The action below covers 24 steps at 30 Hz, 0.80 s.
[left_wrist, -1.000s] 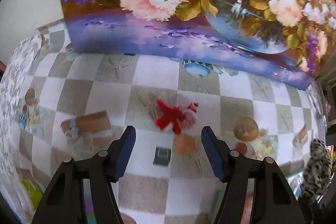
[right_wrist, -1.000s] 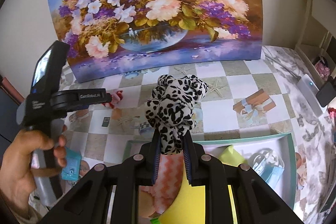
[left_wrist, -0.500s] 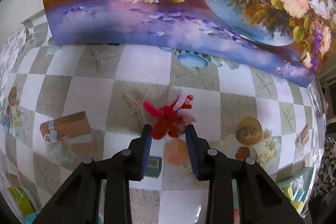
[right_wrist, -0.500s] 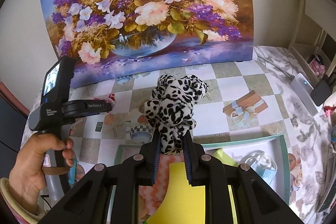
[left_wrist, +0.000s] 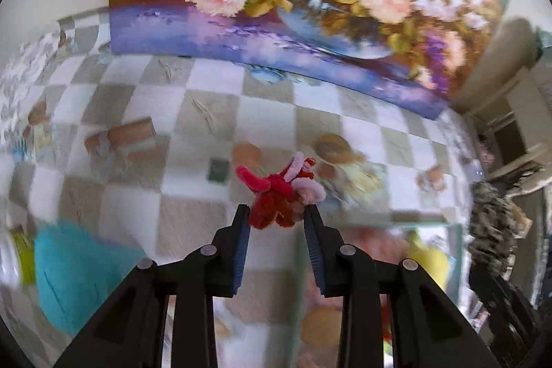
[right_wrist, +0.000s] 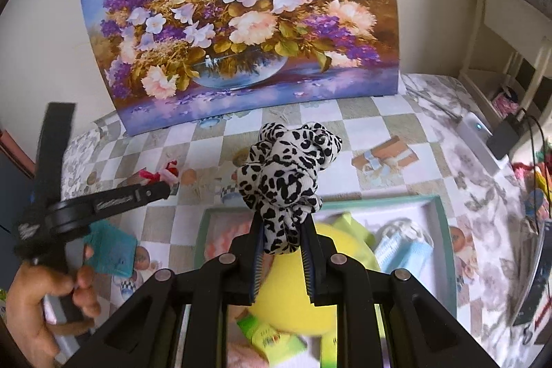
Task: Organize soft objects
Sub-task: 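Carry the scrunchie and red bow over the white tray with both tools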
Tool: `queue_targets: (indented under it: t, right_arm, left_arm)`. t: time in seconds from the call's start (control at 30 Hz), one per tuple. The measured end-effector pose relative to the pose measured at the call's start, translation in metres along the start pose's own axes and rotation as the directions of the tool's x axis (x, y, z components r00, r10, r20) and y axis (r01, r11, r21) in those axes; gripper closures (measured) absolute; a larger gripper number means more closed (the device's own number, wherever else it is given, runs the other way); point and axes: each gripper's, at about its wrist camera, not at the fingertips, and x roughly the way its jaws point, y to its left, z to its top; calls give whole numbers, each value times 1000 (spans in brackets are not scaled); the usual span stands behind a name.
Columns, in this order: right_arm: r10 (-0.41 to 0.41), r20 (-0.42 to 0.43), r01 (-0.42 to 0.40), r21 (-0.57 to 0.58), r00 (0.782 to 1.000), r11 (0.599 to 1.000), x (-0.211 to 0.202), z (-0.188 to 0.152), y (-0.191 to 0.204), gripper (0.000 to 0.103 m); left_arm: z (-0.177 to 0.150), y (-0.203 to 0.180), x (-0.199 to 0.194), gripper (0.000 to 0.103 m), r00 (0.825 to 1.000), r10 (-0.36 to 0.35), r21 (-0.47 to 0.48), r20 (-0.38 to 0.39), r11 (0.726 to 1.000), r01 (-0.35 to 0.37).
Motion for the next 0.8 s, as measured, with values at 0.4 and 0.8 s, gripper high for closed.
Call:
queue_targets:
  t: [0.4, 0.8]
  right_arm:
    - [-25, -16, 25, -3, 1000, 1000, -33, -53, -14, 82]
    - [-47, -70, 50, 40, 996, 998, -43, -111, -40, 82]
  left_arm:
    - [-95, -29, -46, 70, 993, -115, 30, -3, 993, 115]
    - [-160, -60, -49, 70, 983, -171, 96, -60, 980, 177]
